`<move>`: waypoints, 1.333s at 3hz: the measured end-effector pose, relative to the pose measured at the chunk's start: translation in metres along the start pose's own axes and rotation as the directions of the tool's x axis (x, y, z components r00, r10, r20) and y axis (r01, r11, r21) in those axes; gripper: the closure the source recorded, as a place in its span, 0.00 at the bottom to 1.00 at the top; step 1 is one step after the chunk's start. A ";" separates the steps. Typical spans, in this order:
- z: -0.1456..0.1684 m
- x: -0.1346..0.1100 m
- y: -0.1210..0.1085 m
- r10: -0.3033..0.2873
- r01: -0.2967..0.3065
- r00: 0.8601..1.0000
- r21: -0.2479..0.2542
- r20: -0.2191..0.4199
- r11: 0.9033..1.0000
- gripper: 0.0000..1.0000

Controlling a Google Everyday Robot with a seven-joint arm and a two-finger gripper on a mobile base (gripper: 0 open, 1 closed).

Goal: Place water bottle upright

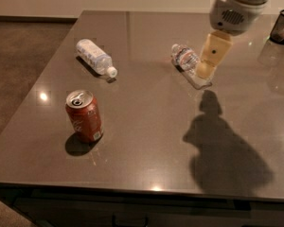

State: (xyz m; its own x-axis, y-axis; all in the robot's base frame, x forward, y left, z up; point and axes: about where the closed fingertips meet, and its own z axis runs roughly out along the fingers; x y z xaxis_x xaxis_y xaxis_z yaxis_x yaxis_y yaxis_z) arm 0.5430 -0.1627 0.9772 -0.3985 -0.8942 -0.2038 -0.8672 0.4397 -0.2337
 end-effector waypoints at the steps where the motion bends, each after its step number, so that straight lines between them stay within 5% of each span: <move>1: 0.019 -0.023 -0.026 0.107 -0.106 0.994 0.023 -0.024 0.994 0.00; 2: 0.038 -0.035 -0.055 0.246 -0.244 0.969 0.055 -0.035 0.968 0.00; 3: 0.060 -0.033 -0.082 0.430 -0.427 0.902 0.062 -0.034 0.902 0.00; 4: 0.082 -0.027 -0.099 0.545 -0.543 0.837 0.051 -0.042 0.838 0.00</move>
Offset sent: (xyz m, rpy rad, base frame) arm 0.1136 -0.0015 -0.0309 0.0508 0.0168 -0.5452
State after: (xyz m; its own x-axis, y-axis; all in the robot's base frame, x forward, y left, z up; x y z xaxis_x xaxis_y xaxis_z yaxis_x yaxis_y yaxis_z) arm 0.6646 -0.1754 0.9278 -0.8189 -0.5127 -0.2579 -0.4955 0.8583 -0.1333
